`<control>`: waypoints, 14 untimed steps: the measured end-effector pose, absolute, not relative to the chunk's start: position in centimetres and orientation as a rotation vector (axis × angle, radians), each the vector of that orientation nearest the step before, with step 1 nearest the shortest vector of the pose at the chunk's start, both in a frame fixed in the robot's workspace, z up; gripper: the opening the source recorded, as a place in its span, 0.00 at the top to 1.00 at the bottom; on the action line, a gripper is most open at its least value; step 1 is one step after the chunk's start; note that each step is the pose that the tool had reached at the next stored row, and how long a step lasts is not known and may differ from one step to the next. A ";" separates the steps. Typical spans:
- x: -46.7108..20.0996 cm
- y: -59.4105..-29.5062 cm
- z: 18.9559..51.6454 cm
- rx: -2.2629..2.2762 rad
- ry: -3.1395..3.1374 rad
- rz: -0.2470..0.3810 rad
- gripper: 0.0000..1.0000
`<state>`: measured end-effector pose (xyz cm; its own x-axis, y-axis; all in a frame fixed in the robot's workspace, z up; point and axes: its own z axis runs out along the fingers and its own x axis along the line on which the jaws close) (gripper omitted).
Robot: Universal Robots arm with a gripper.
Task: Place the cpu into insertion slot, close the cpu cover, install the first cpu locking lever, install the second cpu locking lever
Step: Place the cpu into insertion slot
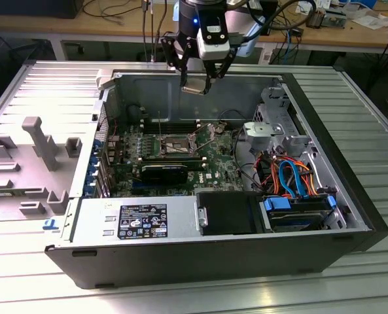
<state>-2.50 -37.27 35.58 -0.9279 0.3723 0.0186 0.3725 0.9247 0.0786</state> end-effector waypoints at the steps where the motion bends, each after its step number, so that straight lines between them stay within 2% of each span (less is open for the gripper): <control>1: -2.5 -37.3 35.6 -0.607 -3.077 -0.127 0.46; 14: -2.5 -37.3 35.4 -0.776 -3.043 -0.127 0.46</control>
<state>-2.50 -37.27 35.44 -0.8780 0.4783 0.0186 0.4782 0.8747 0.0786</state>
